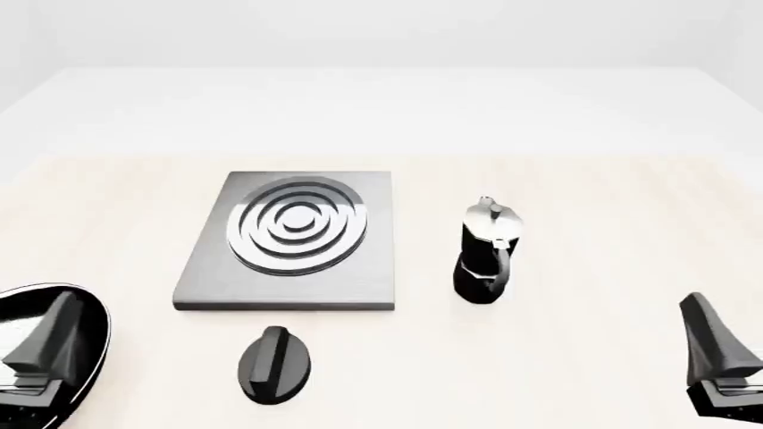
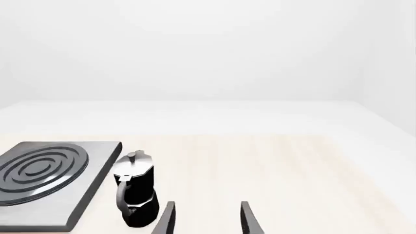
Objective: Turn on the stove and put the moka pot on it.
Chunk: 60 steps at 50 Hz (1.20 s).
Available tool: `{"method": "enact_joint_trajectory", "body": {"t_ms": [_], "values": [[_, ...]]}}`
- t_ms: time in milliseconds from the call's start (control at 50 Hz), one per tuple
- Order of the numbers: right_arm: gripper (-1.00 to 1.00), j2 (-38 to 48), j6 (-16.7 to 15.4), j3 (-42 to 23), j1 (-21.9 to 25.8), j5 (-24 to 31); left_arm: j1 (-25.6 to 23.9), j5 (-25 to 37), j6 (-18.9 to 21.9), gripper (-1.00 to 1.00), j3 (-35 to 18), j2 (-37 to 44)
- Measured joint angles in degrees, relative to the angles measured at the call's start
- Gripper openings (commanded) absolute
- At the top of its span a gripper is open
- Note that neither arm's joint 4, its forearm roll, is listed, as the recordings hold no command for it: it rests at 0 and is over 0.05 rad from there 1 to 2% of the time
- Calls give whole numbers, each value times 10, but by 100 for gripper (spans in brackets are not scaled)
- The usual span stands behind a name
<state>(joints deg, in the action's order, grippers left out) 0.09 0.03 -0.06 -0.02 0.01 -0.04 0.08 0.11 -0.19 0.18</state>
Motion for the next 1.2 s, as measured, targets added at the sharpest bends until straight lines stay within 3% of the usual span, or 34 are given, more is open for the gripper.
{"method": "enact_joint_trajectory", "body": {"t_ms": [180, 340, 840, 1200], "values": [[100, 1, 2, -1, -2, 1, -11, -7, 13, 100, -25, 53], [100, 3, 3, -1, -3, 0, -27, 3, 12, 100, -89, 153], [100, 6, 3, -1, -5, -2, -108, 161, -27, 100, -306, 356], [100, 22, -1, 0, -5, -12, -159, 255, -53, 100, -388, 435]]}}
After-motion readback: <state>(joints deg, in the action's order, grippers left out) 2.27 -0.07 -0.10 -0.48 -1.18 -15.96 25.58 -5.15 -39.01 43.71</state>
